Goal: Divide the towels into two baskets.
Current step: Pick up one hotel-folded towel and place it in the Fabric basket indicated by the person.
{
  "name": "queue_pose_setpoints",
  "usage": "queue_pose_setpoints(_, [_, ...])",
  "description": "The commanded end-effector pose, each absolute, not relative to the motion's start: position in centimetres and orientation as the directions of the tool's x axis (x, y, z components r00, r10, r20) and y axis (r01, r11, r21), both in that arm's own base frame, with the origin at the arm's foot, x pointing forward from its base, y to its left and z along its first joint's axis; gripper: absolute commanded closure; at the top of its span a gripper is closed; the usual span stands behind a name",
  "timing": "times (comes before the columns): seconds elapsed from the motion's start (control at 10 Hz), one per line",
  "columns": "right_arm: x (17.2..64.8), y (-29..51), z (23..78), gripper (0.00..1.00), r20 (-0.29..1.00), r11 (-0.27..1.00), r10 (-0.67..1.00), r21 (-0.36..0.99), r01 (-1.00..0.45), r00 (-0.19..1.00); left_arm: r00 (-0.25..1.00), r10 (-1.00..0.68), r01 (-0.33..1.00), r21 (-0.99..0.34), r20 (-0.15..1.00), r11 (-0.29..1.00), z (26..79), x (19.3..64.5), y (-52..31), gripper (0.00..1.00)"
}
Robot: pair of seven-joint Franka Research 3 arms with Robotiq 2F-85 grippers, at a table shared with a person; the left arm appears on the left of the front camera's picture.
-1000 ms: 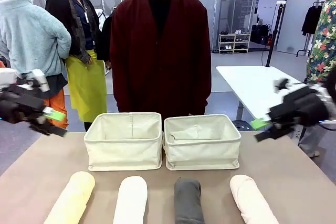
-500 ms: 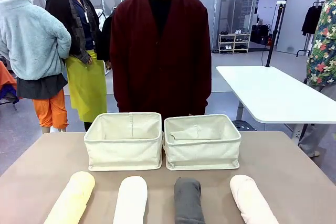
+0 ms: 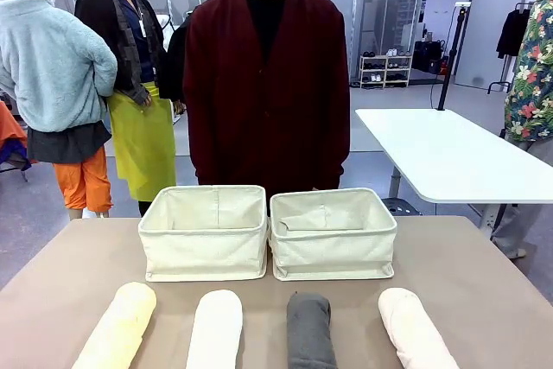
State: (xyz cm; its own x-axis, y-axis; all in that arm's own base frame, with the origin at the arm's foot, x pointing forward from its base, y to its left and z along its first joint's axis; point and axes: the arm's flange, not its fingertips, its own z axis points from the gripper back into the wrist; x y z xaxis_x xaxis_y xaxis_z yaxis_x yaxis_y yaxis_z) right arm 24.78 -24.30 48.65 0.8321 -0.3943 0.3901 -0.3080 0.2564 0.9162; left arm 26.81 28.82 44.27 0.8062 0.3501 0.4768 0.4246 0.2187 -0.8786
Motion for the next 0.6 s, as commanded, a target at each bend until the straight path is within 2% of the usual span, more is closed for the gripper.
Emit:
queue_pose_setpoints(0.0, [24.5, -24.6, 48.39, 0.0, 0.384, 0.247, -0.4, 0.92, -0.305, 0.833, 0.805, 0.356, 0.424, -0.88, 0.475, 0.215, 44.24, 26.17, 29.17, 0.0])
queue_pose_setpoints(0.5, [24.5, -24.6, 48.39, 0.0, 0.384, 0.247, -0.4, 0.92, -0.305, 0.833, 0.805, 0.356, 0.424, -0.88, 0.475, 0.215, 44.24, 26.17, 29.17, 0.0])
